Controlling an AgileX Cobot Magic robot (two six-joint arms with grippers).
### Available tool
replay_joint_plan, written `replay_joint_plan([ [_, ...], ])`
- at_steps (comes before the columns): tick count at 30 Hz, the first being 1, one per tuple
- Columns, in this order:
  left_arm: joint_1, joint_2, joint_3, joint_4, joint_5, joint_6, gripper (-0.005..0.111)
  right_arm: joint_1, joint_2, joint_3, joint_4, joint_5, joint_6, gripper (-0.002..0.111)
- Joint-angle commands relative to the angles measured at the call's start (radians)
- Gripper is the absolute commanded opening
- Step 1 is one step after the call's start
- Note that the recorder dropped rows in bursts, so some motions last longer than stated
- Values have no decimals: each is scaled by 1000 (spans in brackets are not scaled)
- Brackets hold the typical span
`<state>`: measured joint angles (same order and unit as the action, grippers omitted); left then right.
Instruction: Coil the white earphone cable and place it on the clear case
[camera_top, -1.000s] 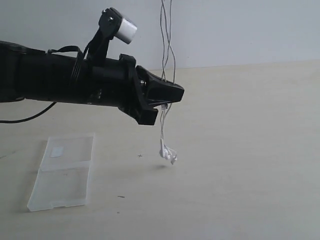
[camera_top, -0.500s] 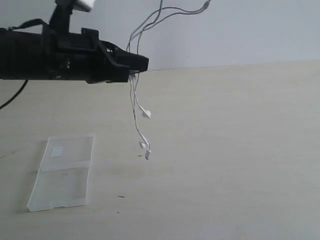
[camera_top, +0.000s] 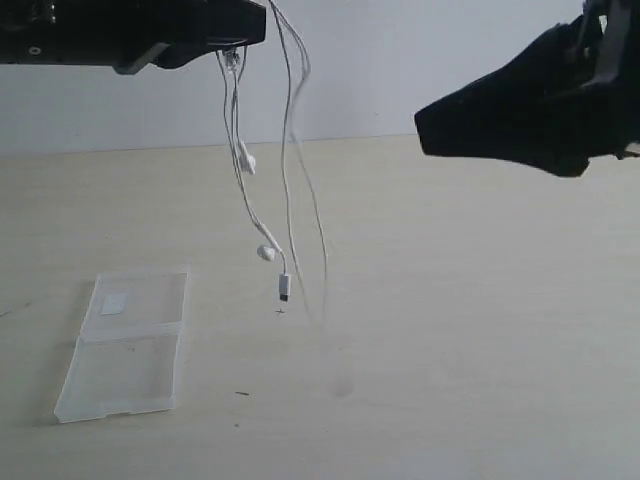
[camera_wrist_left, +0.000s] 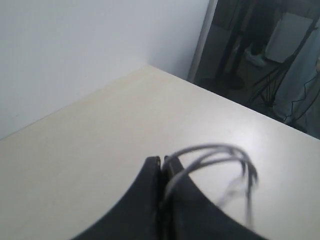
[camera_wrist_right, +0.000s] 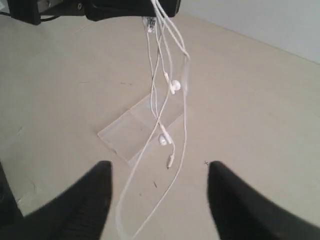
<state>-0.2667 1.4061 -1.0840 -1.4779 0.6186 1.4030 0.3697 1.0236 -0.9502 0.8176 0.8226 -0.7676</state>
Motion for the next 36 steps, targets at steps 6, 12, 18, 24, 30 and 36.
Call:
replay_joint_plan([
  [6, 14, -14, -14, 109, -90, -135, 0, -4, -75, 2, -290, 151, 297, 65],
  [12, 14, -14, -107, 109, -103, -185, 0, -2, 10, 2, -80, 148, 127, 71],
  [18, 28, -14, -111, 201, -72, -185, 0, -2, 99, 2, 224, 158, -298, 70],
  [24, 49, -14, -111, 217, 63, -174, 0, -2, 176, 2, 368, 114, -508, 70],
  [30, 49, -14, -111, 249, 81, -145, 0, -2, 287, 2, 491, 73, -672, 70],
  [36, 49, -14, -111, 295, 7, -143, 0, -2, 379, 2, 623, 144, -788, 70],
])
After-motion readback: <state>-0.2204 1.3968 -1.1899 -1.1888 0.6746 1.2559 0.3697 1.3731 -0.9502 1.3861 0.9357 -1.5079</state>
